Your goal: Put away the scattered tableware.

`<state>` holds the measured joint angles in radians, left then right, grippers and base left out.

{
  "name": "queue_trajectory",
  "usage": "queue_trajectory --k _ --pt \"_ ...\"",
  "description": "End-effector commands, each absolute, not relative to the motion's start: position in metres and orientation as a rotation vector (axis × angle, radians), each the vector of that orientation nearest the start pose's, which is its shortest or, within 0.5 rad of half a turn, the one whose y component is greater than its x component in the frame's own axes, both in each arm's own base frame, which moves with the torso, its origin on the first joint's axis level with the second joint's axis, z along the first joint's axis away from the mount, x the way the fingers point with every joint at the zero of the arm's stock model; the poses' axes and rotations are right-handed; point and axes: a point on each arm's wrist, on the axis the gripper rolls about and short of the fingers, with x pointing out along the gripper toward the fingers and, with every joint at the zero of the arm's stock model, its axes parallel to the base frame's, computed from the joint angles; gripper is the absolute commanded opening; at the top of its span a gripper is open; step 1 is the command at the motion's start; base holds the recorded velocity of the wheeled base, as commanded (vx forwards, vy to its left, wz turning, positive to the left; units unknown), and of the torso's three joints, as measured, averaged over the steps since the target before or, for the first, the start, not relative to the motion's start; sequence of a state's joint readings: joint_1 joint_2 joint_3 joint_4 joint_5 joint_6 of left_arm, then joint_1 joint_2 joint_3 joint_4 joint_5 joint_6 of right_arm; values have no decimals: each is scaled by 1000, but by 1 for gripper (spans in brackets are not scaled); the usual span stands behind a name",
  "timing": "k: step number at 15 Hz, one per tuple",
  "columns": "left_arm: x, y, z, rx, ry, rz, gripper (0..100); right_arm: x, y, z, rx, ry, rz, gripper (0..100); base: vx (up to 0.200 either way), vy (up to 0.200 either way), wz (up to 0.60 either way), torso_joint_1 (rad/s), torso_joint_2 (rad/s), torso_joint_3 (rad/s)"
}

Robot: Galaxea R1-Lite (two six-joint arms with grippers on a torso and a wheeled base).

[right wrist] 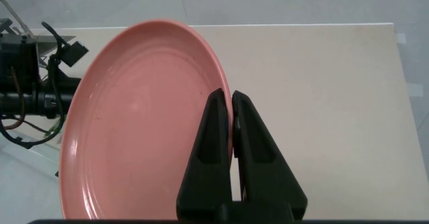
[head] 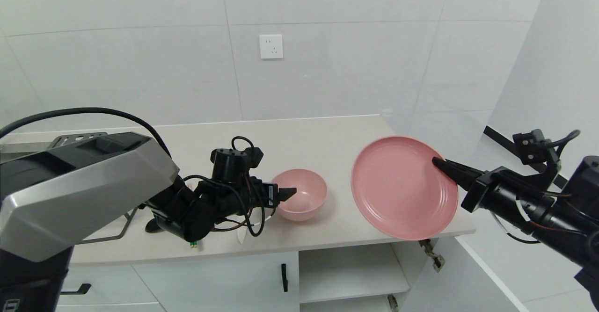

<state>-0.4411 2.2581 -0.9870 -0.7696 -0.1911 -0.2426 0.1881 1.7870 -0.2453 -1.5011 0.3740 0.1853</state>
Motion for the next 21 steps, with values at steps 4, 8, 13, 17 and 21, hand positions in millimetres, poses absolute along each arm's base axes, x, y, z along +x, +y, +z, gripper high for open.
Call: queue_trajectory --k 4,8,13,17,21 --pt "366 -181 31 -161 593 -554 100 240 54 116 185 94 557 0 0 0 0 0 0 0" --pt "364 -182 30 -154 619 -550 0 240 54 117 178 89 556 0 0 0 0 0 0 0" --pt "356 -175 78 -165 502 -541 0 241 52 117 180 89 549 0 0 0 0 0 0 0" --pt "333 -163 120 -181 415 -563 0 240 51 118 186 75 547 0 0 0 0 0 0 0" --pt "302 -143 142 -189 387 -553 0 234 52 117 190 60 553 0 0 0 0 0 0 0"
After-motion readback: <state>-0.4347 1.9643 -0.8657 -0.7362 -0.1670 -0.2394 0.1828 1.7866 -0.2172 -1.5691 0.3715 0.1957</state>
